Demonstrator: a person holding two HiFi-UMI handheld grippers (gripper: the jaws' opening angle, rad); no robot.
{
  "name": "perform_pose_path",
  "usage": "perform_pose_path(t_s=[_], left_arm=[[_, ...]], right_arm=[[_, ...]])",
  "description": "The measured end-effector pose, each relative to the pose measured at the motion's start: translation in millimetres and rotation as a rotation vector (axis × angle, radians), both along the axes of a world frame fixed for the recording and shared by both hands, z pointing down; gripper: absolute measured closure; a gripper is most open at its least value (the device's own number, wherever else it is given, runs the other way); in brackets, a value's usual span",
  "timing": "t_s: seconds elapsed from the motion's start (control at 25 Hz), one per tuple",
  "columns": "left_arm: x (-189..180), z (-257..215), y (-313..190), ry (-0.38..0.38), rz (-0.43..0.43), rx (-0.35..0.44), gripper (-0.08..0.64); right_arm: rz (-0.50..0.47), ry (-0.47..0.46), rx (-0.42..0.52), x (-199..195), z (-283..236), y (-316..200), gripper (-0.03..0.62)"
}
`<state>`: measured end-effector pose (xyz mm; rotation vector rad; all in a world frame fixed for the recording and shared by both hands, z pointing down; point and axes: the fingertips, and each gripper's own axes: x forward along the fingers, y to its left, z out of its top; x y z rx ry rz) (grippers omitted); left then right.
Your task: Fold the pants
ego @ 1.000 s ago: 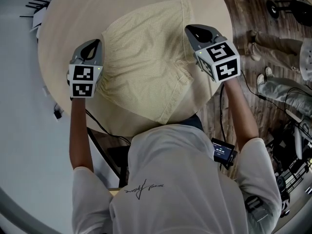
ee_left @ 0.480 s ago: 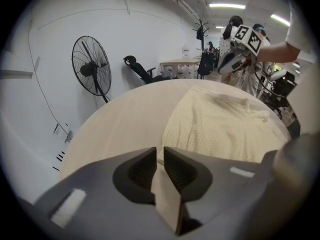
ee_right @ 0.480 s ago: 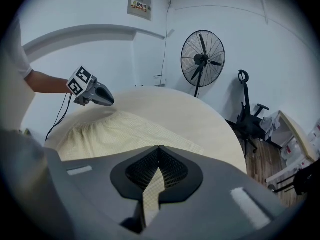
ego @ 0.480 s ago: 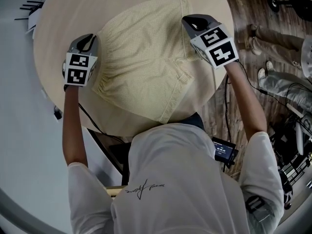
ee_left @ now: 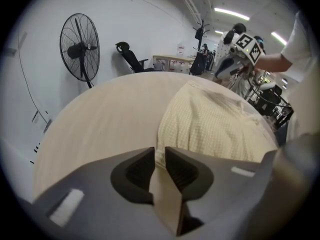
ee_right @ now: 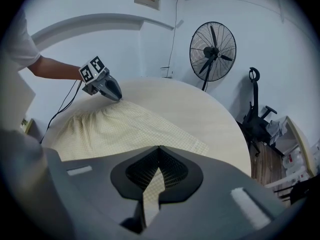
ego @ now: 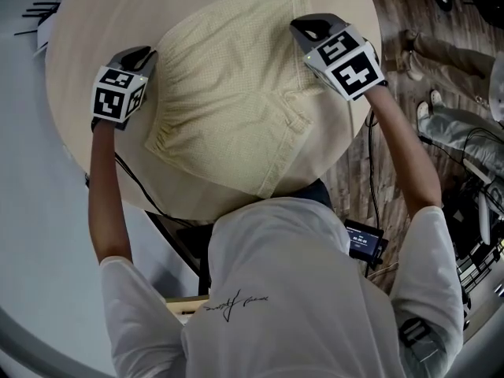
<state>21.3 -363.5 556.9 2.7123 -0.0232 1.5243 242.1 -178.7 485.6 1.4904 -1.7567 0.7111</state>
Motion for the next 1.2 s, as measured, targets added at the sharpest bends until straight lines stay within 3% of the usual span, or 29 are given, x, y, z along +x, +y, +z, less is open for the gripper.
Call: perform_pose_path(t_s=[0.32, 0.56, 0.84, 1.0, 1.2], left_arm=[[0.3, 17.0, -3.5, -0.06, 0.1, 0.06, 0.434], [2.4, 19.2, -2.2, -0.111, 0.148, 0.026, 0.423], [0.6, 15.4, -3.1, -0.046, 0.088, -0.059, 0.428], [0.4, 14.8, 4.7, -0.018, 0.106, -0.027, 0.479], [1.7, 14.2, 8.8, -0.021, 0.143, 0.047, 0.482]], right_arm=[[-0.026, -0.001, -0.015, 2.7, 9.8, -4.3, 0.594], [-0.021, 0.035, -0.033, 28.7, 19.9, -17.1, 0.594], [0.045, 0.086, -0.039, 80.7, 37.1, -31.4, 0.591], [0.02, 0.105, -0.067, 101.9, 51.7, -35.6, 0.518], [-0.109, 0.187, -0.109, 113.6, 64.6, -48.9, 0.491]])
